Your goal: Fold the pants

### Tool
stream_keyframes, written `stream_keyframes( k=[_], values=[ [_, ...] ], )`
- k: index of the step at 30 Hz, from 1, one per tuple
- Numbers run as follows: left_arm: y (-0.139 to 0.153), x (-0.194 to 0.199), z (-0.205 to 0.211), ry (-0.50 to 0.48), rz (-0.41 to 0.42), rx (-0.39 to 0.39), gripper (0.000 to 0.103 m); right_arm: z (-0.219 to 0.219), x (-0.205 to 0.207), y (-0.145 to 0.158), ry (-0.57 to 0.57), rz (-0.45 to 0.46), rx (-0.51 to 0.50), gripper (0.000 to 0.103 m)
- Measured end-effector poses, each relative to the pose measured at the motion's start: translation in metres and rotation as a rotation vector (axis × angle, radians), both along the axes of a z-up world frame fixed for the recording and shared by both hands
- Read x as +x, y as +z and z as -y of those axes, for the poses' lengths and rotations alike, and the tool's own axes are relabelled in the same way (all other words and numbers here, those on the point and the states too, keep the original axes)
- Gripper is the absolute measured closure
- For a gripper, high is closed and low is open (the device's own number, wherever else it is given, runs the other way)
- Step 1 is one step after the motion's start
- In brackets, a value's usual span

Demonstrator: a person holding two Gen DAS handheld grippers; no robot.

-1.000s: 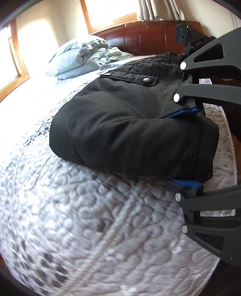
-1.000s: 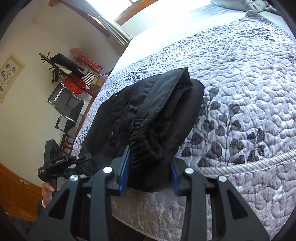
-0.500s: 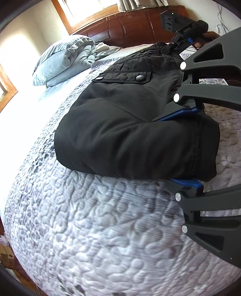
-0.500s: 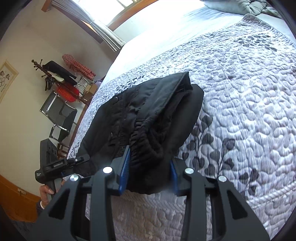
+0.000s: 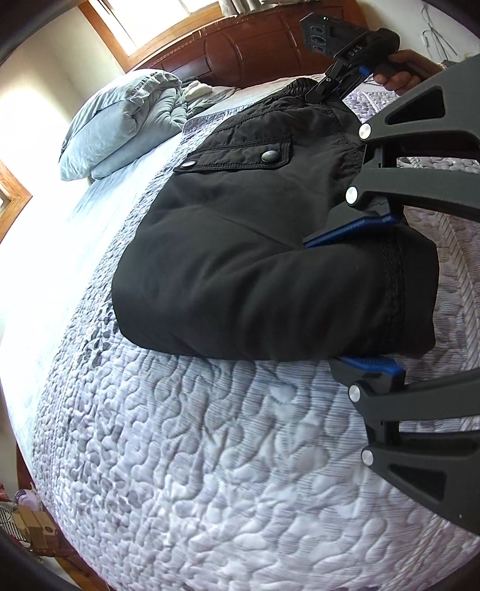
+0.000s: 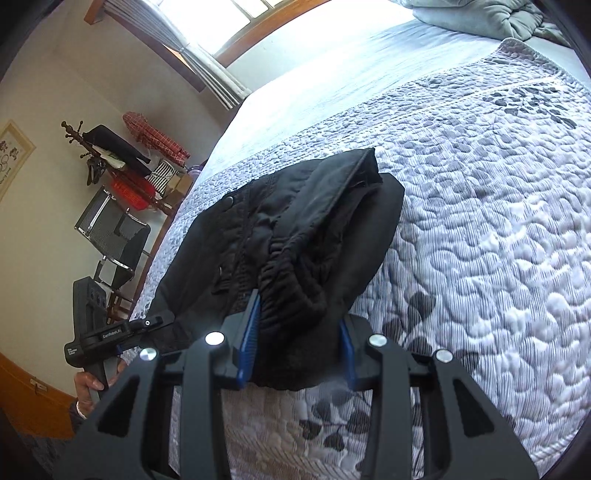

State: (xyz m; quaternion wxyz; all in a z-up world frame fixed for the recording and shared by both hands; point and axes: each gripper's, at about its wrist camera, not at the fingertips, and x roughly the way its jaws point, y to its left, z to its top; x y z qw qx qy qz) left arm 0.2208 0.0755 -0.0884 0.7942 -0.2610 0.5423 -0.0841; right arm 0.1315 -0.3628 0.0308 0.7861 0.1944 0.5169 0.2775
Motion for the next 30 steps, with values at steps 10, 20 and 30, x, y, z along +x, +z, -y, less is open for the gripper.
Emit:
stream_keyframes(
  k=[10,20,30],
  values=[
    [-0.002,0.02,-0.006,-0.001,0.012,0.011,0.051,-0.01,0.018,-0.007,0.001,0.017,0.006,0.067],
    [-0.011,0.012,-0.015,-0.012,0.01,-0.032,0.05,-0.007,0.012,-0.019,0.003,-0.004,-0.017,0.057],
    [-0.017,0.01,-0.014,-0.024,0.004,-0.026,0.044,0.009,0.013,0.005,-0.066,0.042,-0.05,0.036]
  ],
)
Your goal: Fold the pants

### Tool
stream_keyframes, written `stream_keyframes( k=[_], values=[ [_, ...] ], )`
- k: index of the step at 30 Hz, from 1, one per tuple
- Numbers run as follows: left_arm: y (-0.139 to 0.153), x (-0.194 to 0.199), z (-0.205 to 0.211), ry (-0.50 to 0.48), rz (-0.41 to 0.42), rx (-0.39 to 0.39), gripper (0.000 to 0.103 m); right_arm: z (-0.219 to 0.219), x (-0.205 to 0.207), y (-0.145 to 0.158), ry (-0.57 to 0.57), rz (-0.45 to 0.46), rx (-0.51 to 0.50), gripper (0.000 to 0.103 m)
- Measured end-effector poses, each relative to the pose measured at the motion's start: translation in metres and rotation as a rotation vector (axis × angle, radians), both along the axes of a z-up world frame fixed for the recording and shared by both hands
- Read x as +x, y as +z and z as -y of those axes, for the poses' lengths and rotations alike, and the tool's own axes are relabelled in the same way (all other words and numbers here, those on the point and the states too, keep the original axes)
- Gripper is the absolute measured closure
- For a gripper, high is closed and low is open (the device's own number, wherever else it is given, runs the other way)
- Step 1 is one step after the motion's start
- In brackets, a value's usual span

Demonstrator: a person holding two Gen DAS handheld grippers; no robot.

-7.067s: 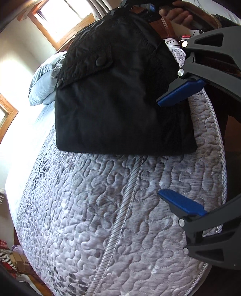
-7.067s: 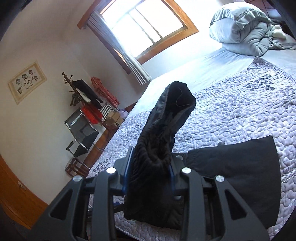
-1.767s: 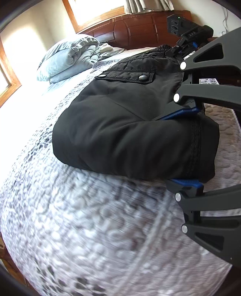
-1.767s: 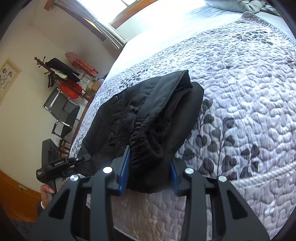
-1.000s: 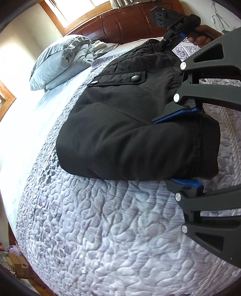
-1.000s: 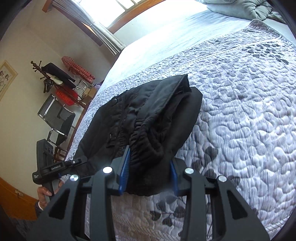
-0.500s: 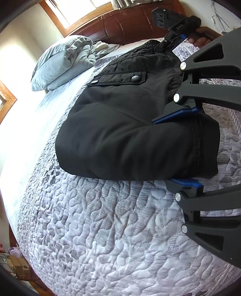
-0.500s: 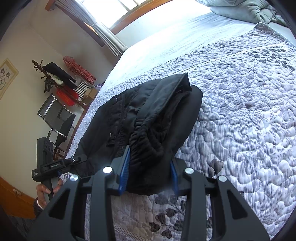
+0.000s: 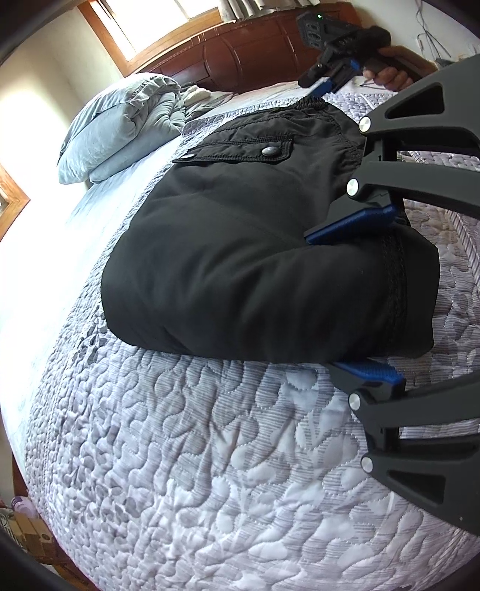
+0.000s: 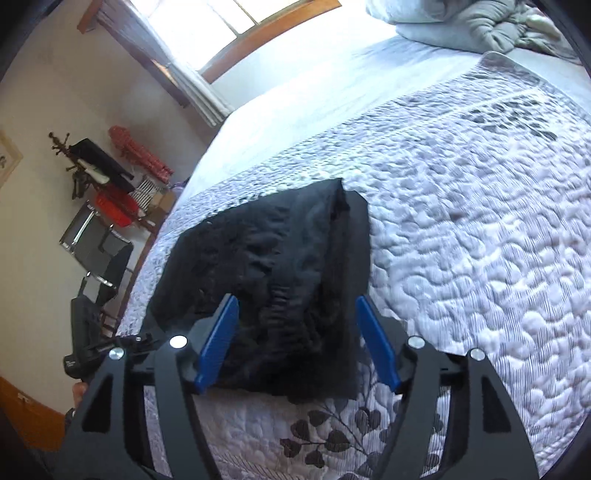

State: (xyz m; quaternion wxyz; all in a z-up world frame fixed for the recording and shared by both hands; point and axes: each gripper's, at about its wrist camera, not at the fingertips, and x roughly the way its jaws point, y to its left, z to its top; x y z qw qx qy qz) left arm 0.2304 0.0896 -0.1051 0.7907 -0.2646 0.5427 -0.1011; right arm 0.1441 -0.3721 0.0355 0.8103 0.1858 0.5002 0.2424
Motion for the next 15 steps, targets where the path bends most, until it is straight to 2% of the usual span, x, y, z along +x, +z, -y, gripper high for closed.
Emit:
stream_keyframes(
  k=[3,6,9,13,15],
  values=[
    [0.001,-0.003,0.002,0.009,0.009,0.01,0.044,-0.011,0.009,-0.005,0.029,-0.043,-0.056,0.039],
    [-0.001,-0.006,0.001,0.02,0.005,0.004,0.043,-0.017,0.013,-0.02,0.024,-0.103,-0.087,0.056],
    [-0.003,-0.008,0.001,0.023,0.001,0.0,0.042,-0.018,0.011,-0.026,0.024,-0.095,-0.087,0.066],
    [-0.001,-0.01,0.001,0.03,-0.003,0.0,0.042,-0.023,0.008,-0.012,0.056,-0.047,-0.088,0.082],
    [0.0,-0.011,0.001,0.032,-0.001,0.001,0.041,-0.023,0.007,0.0,0.067,-0.011,-0.092,0.083]
  ],
)
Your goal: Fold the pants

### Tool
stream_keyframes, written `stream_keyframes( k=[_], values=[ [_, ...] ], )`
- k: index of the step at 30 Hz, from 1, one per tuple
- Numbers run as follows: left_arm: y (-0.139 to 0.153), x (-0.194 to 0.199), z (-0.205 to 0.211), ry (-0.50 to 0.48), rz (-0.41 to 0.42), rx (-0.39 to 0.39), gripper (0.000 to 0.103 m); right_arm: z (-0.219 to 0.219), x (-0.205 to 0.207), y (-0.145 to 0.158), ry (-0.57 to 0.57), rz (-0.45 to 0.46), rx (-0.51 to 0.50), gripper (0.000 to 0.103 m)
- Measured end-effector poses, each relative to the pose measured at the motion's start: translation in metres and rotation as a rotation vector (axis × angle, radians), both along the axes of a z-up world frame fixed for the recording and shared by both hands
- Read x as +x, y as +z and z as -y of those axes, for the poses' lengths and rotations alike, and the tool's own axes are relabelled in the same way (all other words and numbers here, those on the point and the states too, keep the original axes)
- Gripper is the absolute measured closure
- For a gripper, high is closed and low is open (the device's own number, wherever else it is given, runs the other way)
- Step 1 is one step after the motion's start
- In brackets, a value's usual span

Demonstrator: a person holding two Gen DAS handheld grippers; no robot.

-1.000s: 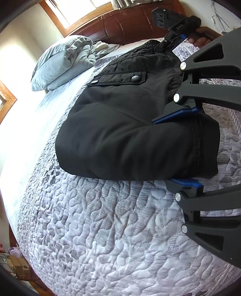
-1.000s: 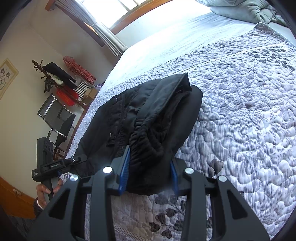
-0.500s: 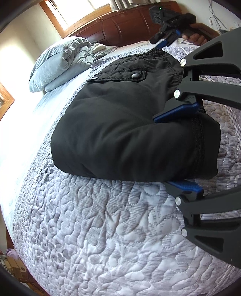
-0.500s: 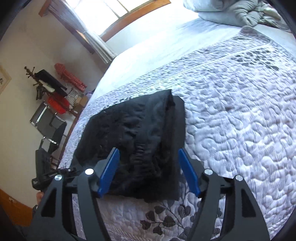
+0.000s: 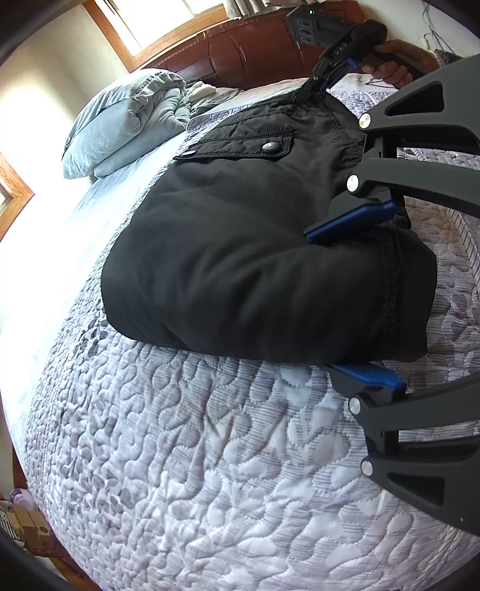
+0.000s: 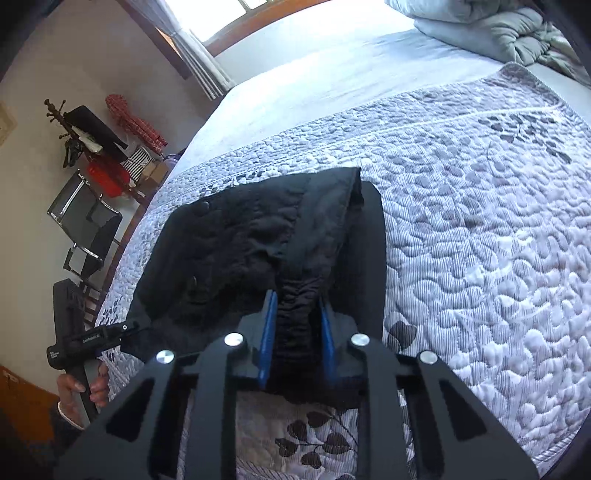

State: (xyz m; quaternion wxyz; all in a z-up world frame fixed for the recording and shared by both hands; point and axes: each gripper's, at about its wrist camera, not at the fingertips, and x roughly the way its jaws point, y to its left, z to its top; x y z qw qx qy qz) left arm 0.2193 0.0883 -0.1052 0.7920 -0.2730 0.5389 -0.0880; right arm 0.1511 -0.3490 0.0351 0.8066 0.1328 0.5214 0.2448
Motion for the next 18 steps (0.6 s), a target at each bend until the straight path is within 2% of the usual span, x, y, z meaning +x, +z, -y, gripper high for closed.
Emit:
stream_keyframes(
  k=[6,10,13,18],
  values=[
    [0.005,-0.005,0.009,-0.006,0.004,0.017,0.037,0.012,-0.006,0.014,-0.012,0.042,0.015,0.084],
    [0.006,-0.004,0.019,-0.029,0.008,0.06,0.03,0.024,-0.004,-0.01,-0.06,-0.018,0.008,0.084],
    [0.008,-0.004,0.019,-0.028,0.009,0.062,0.03,0.027,-0.003,-0.031,-0.077,-0.056,0.024,0.084],
    [0.016,-0.007,0.019,-0.029,0.02,0.095,0.03,0.026,-0.003,-0.035,-0.073,-0.054,0.022,0.082]
  ],
)
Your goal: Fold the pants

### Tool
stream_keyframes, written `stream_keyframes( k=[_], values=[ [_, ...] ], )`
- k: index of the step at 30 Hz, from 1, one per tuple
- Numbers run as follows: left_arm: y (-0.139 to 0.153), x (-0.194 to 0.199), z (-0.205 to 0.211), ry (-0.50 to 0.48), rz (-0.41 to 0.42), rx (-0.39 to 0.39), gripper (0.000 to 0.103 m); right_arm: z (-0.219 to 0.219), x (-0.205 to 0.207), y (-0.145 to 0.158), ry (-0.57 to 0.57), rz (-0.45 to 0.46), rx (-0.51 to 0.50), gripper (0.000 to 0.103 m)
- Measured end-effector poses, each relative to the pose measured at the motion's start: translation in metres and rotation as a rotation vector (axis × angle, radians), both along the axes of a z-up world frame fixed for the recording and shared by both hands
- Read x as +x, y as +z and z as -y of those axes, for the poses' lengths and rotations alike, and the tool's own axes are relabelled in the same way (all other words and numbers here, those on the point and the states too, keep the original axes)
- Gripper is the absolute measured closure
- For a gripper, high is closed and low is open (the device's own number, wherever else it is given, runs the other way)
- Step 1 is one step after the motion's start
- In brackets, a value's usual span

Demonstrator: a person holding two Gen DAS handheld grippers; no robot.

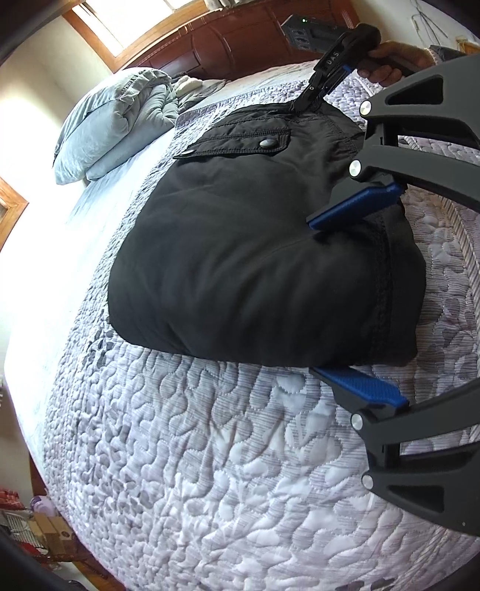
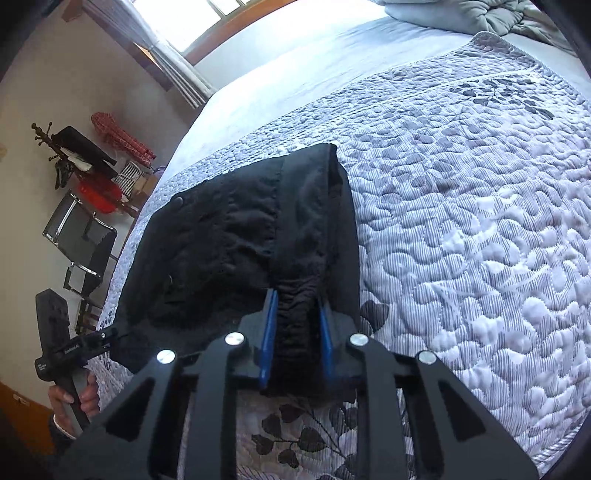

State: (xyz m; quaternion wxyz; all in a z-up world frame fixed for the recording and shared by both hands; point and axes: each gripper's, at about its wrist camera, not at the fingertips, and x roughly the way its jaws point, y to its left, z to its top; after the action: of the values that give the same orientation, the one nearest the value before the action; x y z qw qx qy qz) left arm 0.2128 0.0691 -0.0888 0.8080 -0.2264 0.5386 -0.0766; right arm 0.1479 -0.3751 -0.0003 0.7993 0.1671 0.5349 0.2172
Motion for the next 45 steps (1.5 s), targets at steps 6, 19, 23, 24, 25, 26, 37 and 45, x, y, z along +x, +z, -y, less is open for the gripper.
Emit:
stream_keyframes(
  k=[6,19,23,24,25,26,37,45],
  values=[
    [0.012,-0.007,0.001,-0.017,0.031,0.056,0.03,0.003,-0.006,0.009,0.001,0.016,0.014,0.058],
    [0.021,-0.013,0.002,-0.02,0.052,0.11,0.029,-0.006,-0.021,0.007,0.043,0.016,-0.004,0.069],
    [0.018,-0.014,0.002,-0.021,0.043,0.115,0.027,-0.002,-0.025,0.016,0.033,0.046,-0.006,0.07],
    [0.018,-0.015,0.002,-0.019,0.042,0.116,0.026,0.0,-0.025,0.016,0.027,0.046,-0.008,0.07],
    [0.017,-0.016,0.001,-0.016,0.042,0.117,0.025,0.001,-0.024,0.014,0.022,0.038,-0.009,0.07],
    [0.015,-0.016,0.0,-0.013,0.04,0.118,0.025,0.0,-0.024,0.011,0.022,0.027,-0.017,0.07],
    [0.006,-0.038,-0.022,0.083,0.008,0.013,0.019,-0.001,-0.026,0.004,0.026,0.021,-0.017,0.069],
    [-0.009,-0.061,-0.051,0.204,-0.054,-0.258,0.02,-0.003,-0.025,0.005,0.036,0.021,-0.021,0.069]
  ],
)
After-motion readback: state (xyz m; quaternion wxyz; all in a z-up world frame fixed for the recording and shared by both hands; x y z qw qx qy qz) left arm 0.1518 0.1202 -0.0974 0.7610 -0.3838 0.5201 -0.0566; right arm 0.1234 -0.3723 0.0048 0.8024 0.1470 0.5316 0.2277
